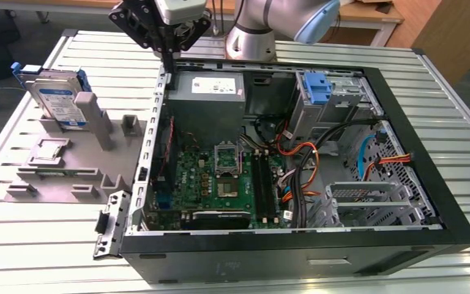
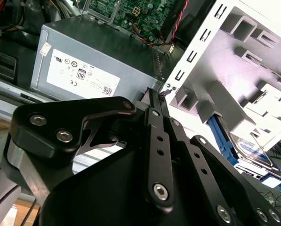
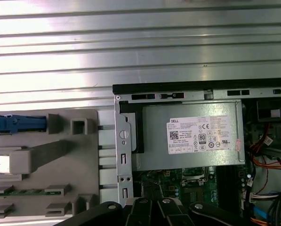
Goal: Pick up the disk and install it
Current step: 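Reach for the disk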
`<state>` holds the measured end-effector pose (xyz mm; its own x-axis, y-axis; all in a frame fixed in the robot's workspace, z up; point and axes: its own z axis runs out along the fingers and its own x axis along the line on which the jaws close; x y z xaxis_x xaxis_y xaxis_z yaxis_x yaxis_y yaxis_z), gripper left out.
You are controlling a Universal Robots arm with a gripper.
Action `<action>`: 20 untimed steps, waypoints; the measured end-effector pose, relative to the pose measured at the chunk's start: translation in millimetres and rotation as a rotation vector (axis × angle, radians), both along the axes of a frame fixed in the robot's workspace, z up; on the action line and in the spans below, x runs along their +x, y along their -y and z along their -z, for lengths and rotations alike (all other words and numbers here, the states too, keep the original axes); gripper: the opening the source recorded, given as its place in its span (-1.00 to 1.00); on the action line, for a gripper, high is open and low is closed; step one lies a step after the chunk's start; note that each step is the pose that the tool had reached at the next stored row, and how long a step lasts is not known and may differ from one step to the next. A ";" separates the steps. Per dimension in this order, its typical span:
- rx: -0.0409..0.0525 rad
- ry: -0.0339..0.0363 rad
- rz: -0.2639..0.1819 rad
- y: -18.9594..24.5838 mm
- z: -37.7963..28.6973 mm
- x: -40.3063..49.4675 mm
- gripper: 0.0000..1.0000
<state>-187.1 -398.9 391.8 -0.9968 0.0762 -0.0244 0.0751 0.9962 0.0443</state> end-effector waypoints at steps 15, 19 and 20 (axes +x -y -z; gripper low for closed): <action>0.0001 0.0001 0.000 0.0 0.1 -3.1 -0.80; 0.0000 0.0000 0.000 0.0 0.1 -3.9 -0.80; 0.0001 0.0001 0.000 0.0 0.1 -4.1 -0.80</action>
